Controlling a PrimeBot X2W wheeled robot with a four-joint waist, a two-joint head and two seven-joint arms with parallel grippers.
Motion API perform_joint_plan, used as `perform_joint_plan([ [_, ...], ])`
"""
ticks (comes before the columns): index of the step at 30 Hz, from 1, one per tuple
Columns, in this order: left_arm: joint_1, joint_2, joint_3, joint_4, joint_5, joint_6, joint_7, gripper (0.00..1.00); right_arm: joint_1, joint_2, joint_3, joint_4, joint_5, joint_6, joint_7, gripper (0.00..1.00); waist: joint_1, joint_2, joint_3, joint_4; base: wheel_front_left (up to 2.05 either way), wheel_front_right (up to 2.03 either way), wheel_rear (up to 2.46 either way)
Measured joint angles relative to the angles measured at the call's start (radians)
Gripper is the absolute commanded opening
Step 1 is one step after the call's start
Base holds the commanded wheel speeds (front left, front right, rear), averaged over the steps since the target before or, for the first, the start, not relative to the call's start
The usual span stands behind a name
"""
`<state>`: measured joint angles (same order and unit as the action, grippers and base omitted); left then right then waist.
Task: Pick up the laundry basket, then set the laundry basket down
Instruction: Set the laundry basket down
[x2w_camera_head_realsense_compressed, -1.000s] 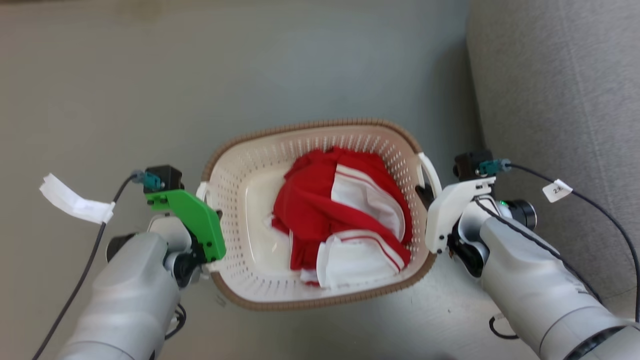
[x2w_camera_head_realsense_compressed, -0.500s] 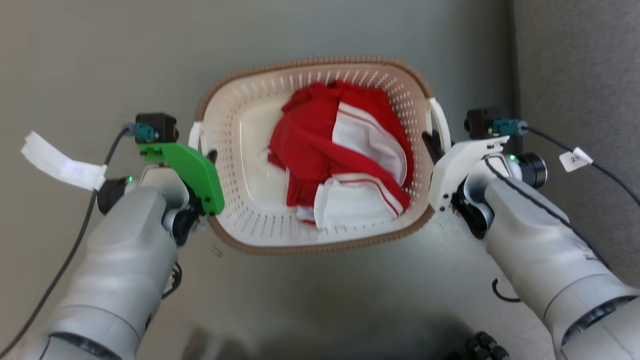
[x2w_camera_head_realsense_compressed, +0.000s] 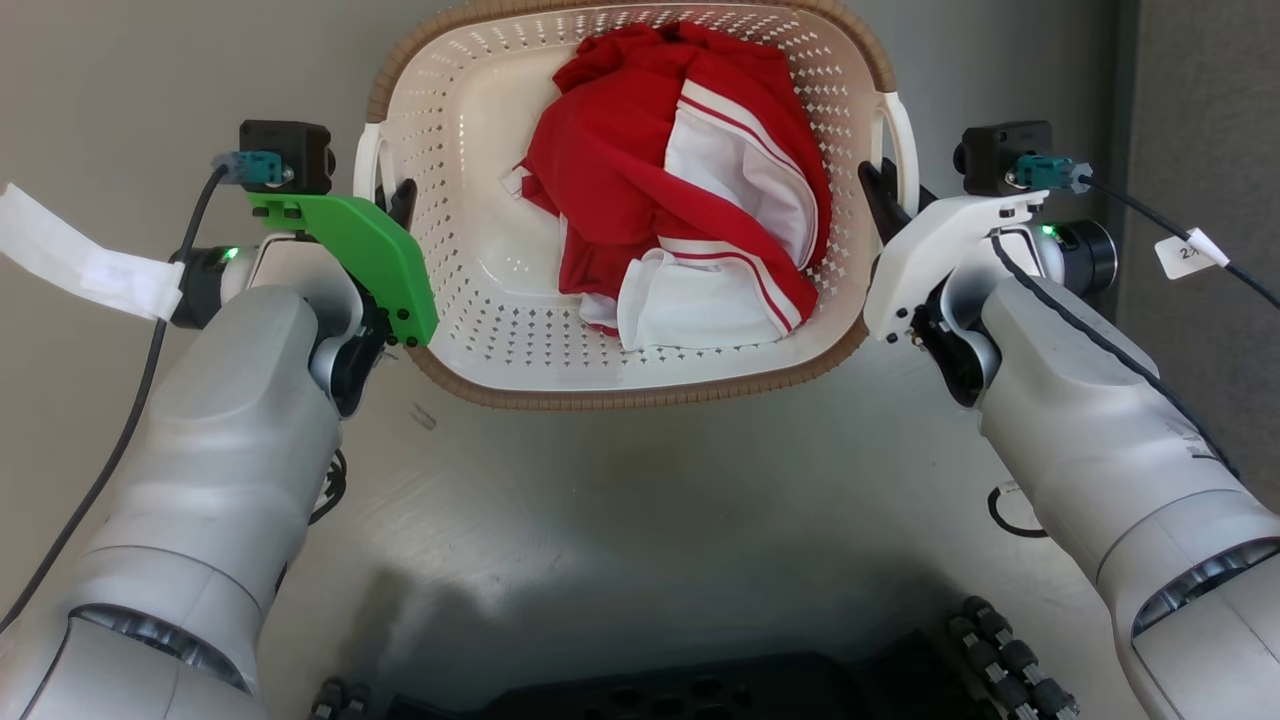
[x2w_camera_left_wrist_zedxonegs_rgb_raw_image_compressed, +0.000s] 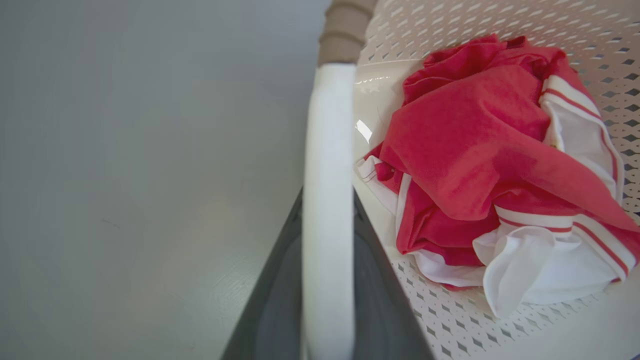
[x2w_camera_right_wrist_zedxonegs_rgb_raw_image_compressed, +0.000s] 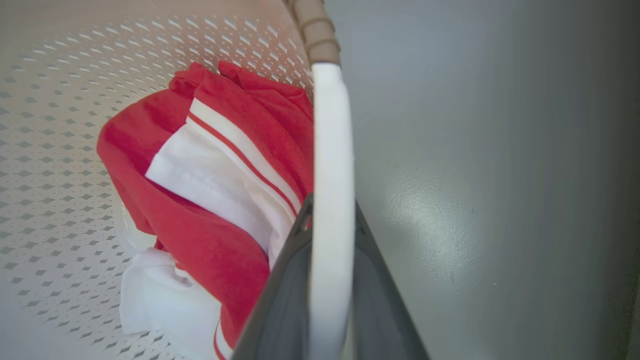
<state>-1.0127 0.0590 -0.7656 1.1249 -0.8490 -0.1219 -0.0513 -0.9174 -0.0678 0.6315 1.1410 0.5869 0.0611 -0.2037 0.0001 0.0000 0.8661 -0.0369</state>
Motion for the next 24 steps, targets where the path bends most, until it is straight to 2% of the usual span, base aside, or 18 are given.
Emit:
perform_joint_plan([
  [8, -0.003, -0.01, -0.004, 0.027, 0.0, 0.0, -0.035, 0.0, -0.008, -0.001, -0.001, 0.016, -0.005, 0.003, -0.009, 0.0, 0.0, 0.0, 0.053, 0.012, 0.0, 0.0, 0.0],
  [24, -0.003, -0.024, -0.011, 0.053, 0.0, -0.002, -0.058, 0.0, -0.024, 0.001, -0.005, 0.046, -0.004, 0.023, -0.026, 0.0, -0.0001, 0.0, 0.062, 0.023, 0.0, 0.0, 0.0],
])
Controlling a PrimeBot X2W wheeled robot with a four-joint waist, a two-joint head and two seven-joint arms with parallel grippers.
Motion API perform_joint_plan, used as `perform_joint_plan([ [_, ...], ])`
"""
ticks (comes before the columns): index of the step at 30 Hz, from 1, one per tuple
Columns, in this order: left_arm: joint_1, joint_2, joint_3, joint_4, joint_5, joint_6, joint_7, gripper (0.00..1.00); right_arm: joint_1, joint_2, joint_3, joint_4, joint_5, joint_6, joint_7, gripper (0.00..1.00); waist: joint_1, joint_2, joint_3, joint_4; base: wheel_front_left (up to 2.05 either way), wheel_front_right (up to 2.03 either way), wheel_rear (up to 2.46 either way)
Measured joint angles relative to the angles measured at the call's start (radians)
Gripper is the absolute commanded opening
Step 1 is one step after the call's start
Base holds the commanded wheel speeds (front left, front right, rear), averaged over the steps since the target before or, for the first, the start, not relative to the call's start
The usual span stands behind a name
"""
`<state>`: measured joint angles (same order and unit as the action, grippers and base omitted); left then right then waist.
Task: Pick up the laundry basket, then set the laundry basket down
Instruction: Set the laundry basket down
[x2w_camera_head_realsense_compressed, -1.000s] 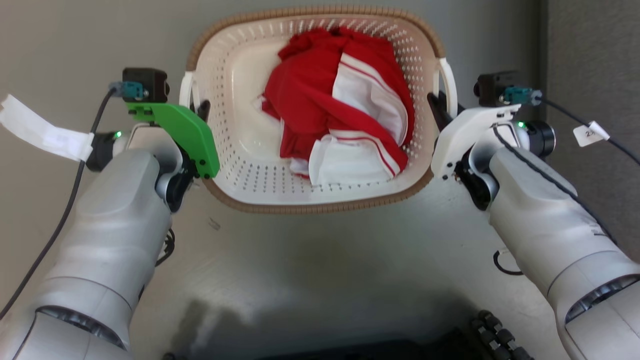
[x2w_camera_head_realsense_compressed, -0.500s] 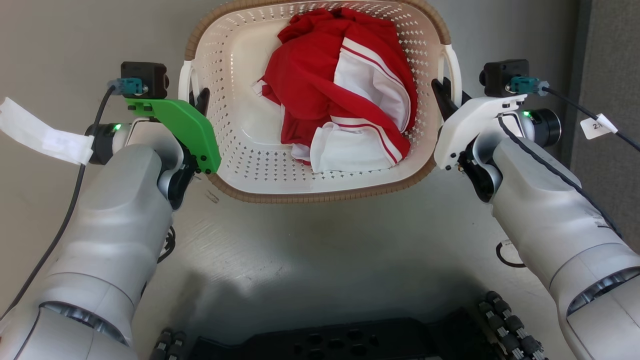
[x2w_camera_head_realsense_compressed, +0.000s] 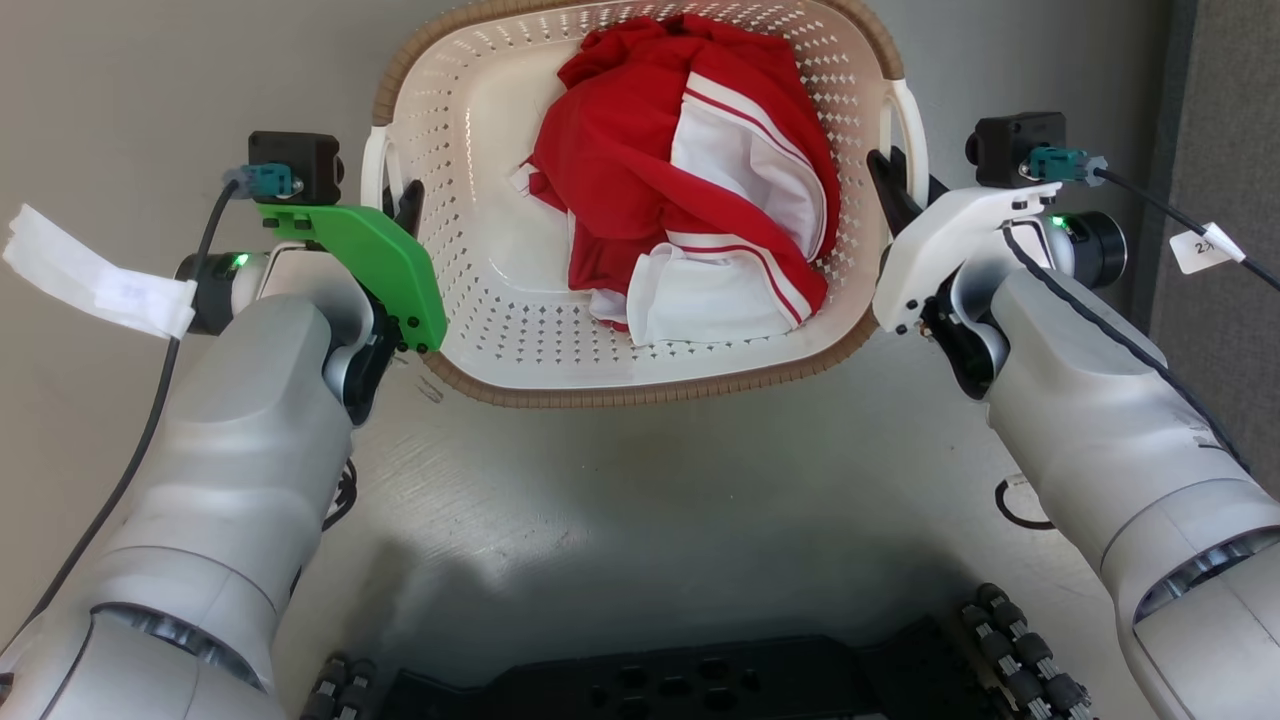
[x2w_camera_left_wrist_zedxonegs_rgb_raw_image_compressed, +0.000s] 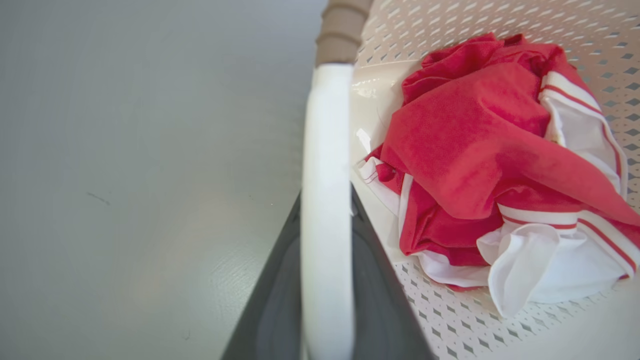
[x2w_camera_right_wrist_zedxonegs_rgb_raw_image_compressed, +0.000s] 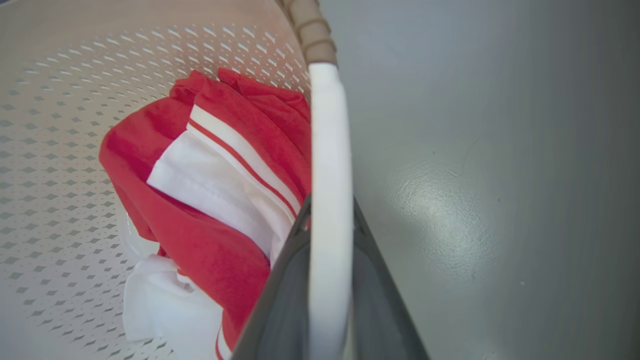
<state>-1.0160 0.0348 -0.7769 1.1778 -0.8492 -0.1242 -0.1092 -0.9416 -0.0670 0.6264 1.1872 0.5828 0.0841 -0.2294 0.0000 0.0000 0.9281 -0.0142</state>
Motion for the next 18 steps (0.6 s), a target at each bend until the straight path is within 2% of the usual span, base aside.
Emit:
perform_joint_plan([
  [18, 0.0, -0.008, -0.029, 0.016, -0.001, 0.0, 0.005, 0.0, 0.003, 0.009, 0.006, 0.042, 0.017, 0.017, 0.023, 0.0, 0.0, 0.0, -0.019, -0.007, 0.0, 0.0, 0.0],
])
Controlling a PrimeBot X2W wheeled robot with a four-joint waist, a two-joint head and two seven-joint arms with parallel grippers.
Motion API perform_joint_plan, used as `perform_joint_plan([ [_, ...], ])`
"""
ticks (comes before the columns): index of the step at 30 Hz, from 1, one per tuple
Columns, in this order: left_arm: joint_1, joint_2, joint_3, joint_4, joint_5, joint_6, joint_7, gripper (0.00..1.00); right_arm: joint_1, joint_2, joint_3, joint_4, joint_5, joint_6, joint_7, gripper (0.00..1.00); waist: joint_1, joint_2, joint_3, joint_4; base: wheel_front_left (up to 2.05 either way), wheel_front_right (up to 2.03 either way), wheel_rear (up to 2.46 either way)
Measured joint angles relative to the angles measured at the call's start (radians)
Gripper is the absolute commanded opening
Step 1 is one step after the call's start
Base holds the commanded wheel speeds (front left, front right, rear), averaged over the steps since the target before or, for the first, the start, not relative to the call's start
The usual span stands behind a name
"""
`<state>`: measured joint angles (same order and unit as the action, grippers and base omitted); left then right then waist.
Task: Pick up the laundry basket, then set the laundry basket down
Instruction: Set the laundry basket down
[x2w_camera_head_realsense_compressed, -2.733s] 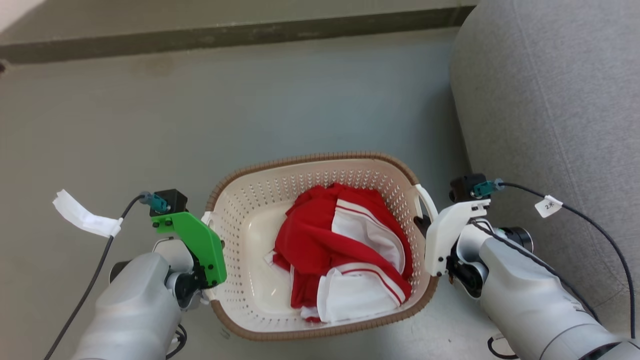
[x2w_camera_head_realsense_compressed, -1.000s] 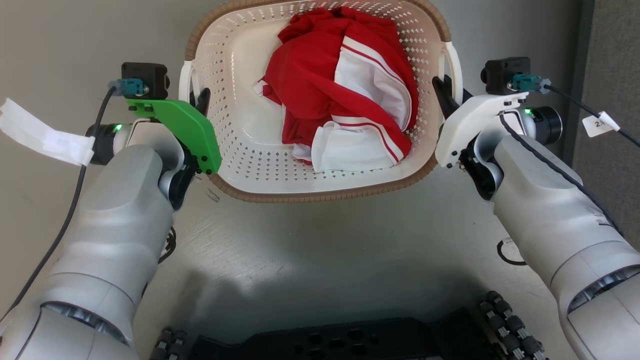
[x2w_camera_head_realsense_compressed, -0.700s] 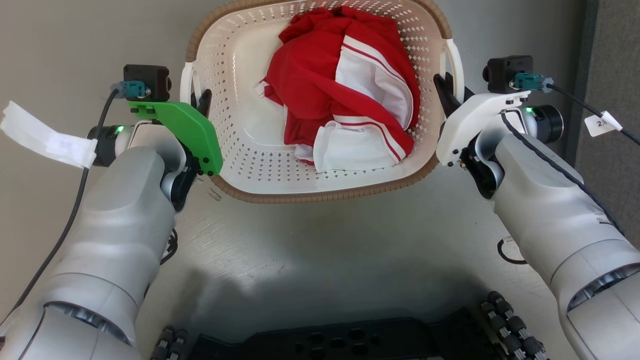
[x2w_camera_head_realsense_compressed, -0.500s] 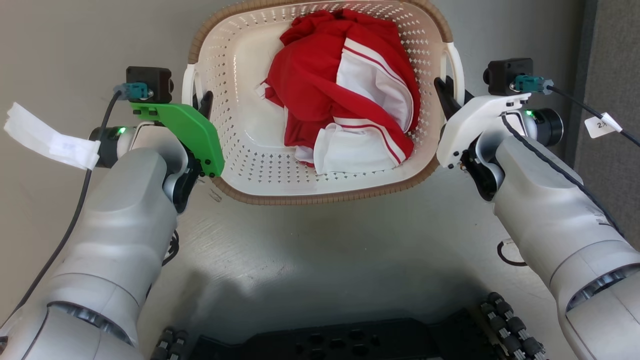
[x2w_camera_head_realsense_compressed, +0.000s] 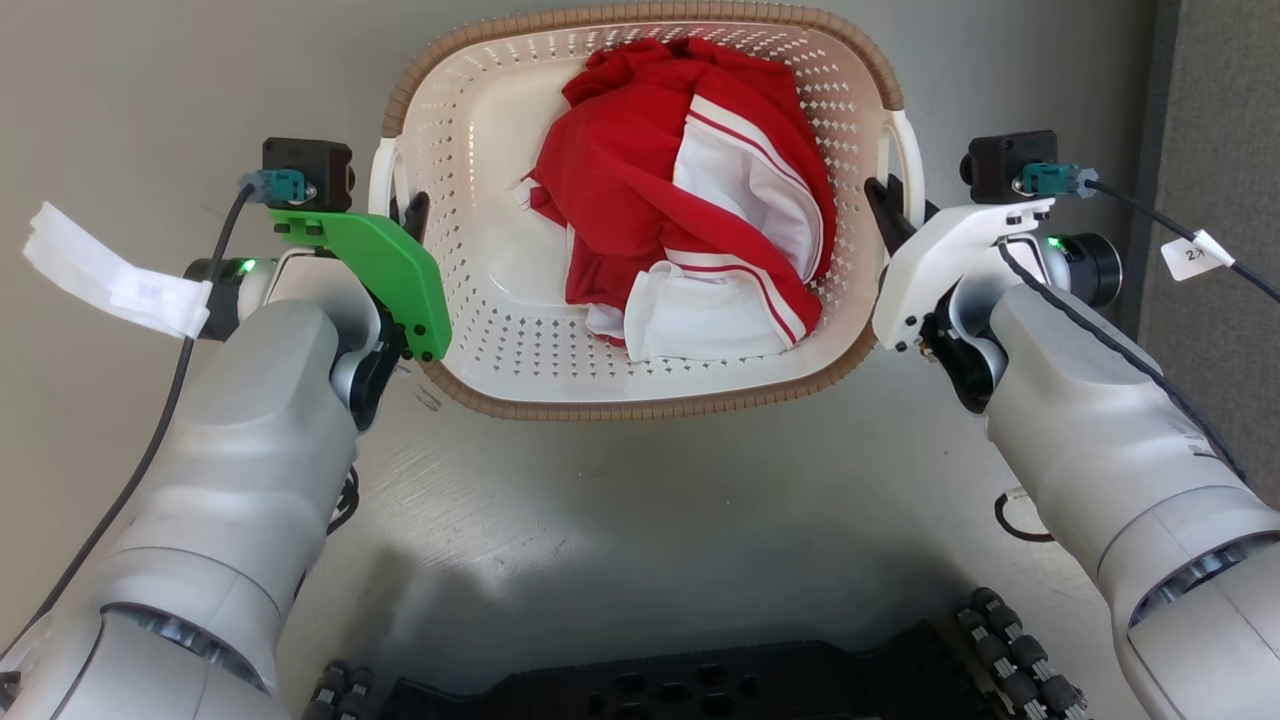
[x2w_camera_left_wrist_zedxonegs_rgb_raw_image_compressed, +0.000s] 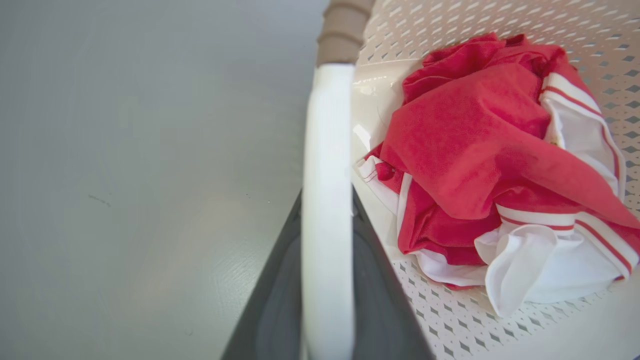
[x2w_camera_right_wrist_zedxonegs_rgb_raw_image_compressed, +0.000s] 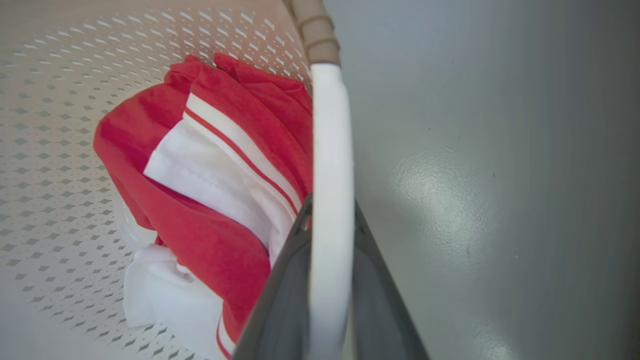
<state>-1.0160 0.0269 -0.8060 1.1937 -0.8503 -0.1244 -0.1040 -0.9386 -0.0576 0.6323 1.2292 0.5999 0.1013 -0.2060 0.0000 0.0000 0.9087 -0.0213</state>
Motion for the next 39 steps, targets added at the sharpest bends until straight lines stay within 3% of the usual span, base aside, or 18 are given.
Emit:
perform_joint_plan([
  [6, 0.0, 0.0, -0.004, -0.002, -0.004, 0.0, 0.007, 0.0, 0.0, 0.0, 0.008, 0.004, -0.001, 0.004, 0.0, 0.0, 0.0, 0.0, -0.002, -0.001, 0.0, 0.0, 0.0],
  [7, 0.0, 0.0, -0.001, -0.001, -0.006, 0.0, 0.007, 0.28, 0.0, 0.0, 0.007, 0.003, 0.0, 0.004, -0.002, 0.18, 0.0, 0.0, -0.002, -0.001, 0.0, 0.0, 0.0],
  [8, 0.0, 0.0, -0.002, 0.001, -0.009, -0.001, 0.011, 1.0, 0.0, 0.0, 0.004, 0.003, 0.001, 0.006, -0.002, 0.81, 0.0, 0.0, -0.002, -0.001, 0.0, 0.0, 0.0],
  [9, 0.0, 0.002, -0.002, 0.0, -0.009, -0.003, 0.01, 1.0, 0.0, -0.003, 0.003, 0.001, 0.002, 0.007, -0.002, 1.0, 0.0, 0.0, -0.002, -0.001, 0.0, 0.0, 0.0],
  [17, 0.0, 0.022, -0.006, -0.009, -0.018, -0.003, -0.007, 1.0, 0.0, -0.02, 0.007, -0.01, 0.005, 0.013, -0.023, 1.0, 0.0, 0.0, -0.01, 0.004, 0.0, 0.0, 0.0],
  [29, 0.038, 0.04, -0.043, -0.052, 0.005, -0.003, -0.137, 1.0, 0.056, -0.048, 0.018, -0.06, -0.016, 0.013, -0.044, 1.0, 0.0, 0.0, -0.087, 0.007, 0.0, 0.0, 0.0],
  [35, 0.088, 0.066, -0.038, -0.082, 0.012, -0.003, -0.149, 1.0, 0.086, -0.073, -0.026, -0.195, -0.031, 0.012, -0.044, 1.0, -0.0001, 0.0, -0.156, 0.006, 0.0, 0.0, 0.0],
  [39, 0.113, 0.083, -0.019, -0.119, 0.013, -0.003, -0.152, 1.0, 0.12, -0.084, -0.071, -0.282, -0.039, -0.01, -0.044, 1.0, -0.0001, 0.0, -0.207, 0.002, 0.0, 0.0, 0.0],
])
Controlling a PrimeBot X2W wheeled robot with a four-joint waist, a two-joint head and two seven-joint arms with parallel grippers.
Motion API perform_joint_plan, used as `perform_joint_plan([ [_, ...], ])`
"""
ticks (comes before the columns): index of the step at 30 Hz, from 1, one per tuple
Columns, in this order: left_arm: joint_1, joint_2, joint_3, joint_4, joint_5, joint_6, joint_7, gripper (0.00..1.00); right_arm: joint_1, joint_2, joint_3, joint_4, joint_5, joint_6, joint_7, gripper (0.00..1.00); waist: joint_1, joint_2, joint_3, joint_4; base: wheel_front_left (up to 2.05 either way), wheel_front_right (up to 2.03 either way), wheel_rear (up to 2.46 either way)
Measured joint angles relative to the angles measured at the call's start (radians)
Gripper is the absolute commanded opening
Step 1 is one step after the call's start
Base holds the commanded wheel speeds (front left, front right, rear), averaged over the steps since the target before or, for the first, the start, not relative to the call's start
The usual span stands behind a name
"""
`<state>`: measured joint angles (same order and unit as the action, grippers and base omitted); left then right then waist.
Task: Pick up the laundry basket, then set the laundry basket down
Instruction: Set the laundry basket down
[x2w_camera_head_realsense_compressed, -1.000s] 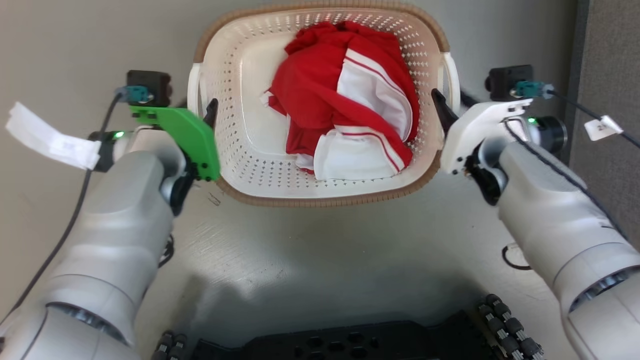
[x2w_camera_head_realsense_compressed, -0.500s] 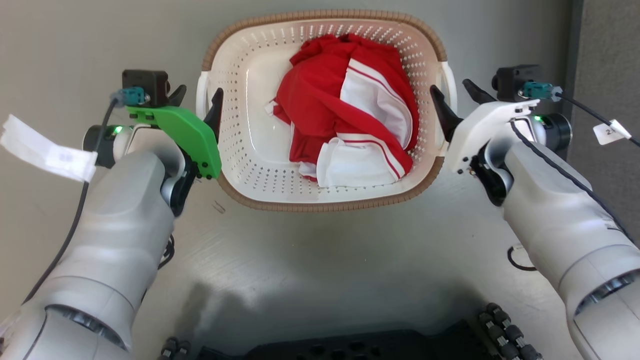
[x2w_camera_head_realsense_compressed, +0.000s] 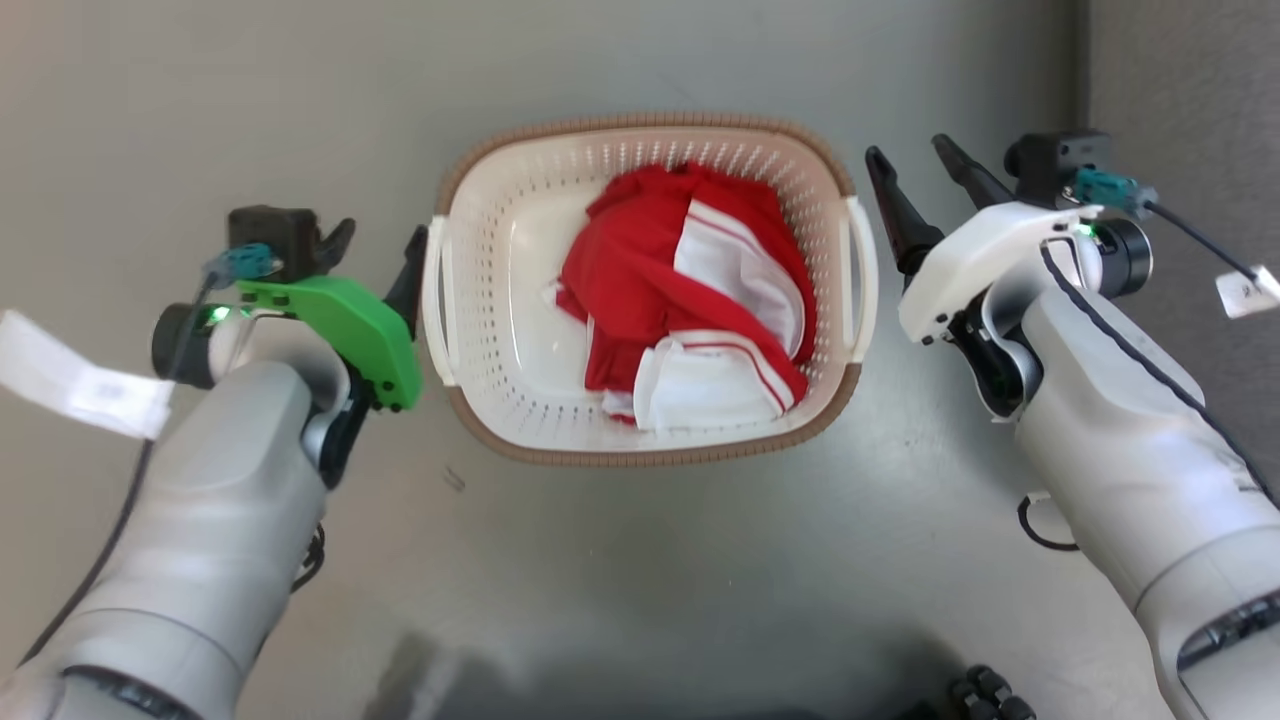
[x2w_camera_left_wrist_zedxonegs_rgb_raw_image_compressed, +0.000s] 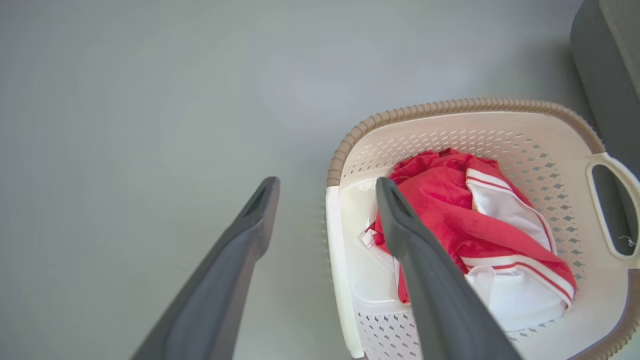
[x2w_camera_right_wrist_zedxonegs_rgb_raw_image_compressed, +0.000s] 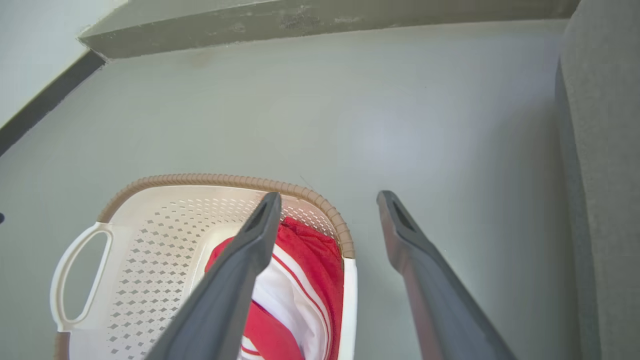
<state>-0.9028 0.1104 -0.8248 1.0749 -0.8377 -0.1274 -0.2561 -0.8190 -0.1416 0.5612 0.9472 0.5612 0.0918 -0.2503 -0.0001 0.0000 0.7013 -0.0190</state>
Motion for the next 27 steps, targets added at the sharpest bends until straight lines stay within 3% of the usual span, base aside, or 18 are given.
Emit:
perform_joint_plan([
  [5, 0.008, 0.043, 0.093, -0.14, 0.034, 0.008, 0.0, 1.0, 0.073, -0.02, -0.051, -0.095, -0.015, -0.032, 0.0, 1.0, 0.0, 0.0, -0.068, -0.005, 0.0, 0.0, 0.0],
  [13, 0.121, 0.086, 0.184, -0.313, 0.124, 0.061, 0.0, 1.0, 0.179, -0.026, -0.11, -0.228, -0.06, -0.052, -0.001, 1.0, 0.0, 0.0, -0.181, -0.014, 0.0, 0.0, 0.0],
  [27, 0.35, 0.108, 0.29, -0.556, 0.254, 0.16, 0.0, 1.0, 0.356, -0.033, -0.218, -0.425, -0.132, -0.107, -0.002, 1.0, 0.0, 0.0, -0.367, -0.024, 0.0, 0.0, 0.0],
])
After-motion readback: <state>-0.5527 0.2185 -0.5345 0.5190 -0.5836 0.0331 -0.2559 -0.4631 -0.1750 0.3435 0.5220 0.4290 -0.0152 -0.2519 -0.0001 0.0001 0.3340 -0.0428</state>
